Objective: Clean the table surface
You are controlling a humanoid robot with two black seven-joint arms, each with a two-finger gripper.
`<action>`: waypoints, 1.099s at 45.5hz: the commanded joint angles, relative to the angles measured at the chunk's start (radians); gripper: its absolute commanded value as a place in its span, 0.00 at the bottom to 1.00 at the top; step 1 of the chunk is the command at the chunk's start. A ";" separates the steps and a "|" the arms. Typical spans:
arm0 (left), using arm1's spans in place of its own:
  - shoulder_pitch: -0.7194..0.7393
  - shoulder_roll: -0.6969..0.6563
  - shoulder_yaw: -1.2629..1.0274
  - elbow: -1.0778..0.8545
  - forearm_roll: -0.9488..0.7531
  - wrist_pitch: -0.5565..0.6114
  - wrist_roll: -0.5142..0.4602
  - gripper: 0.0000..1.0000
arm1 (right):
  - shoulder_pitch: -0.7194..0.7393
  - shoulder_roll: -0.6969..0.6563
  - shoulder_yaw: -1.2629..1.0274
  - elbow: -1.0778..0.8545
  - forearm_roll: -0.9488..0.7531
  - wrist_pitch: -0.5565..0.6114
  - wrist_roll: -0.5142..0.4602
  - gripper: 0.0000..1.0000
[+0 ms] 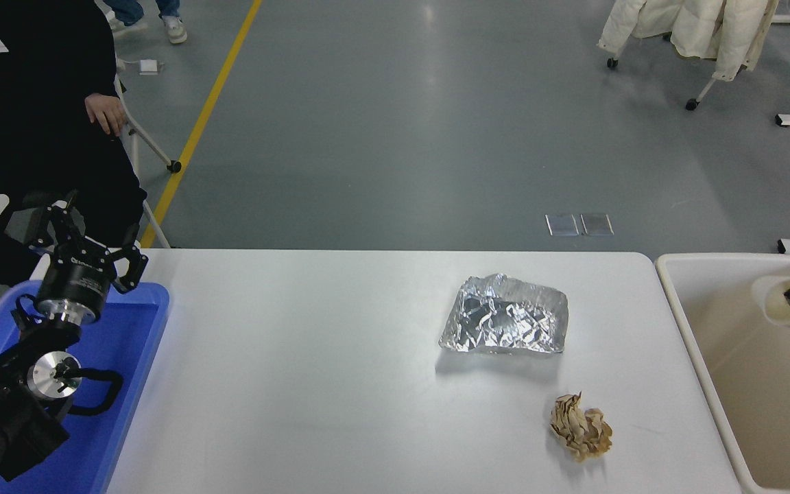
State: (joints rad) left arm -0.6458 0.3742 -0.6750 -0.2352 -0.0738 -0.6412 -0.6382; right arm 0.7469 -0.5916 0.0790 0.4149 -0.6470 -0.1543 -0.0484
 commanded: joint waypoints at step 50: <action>0.000 0.000 0.000 0.000 0.000 0.000 0.000 1.00 | -0.096 0.248 0.008 -0.312 0.211 -0.116 0.024 1.00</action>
State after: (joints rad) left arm -0.6458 0.3743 -0.6749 -0.2351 -0.0745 -0.6412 -0.6381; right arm 0.6431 -0.3409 0.0830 0.1060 -0.4381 -0.2616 -0.0243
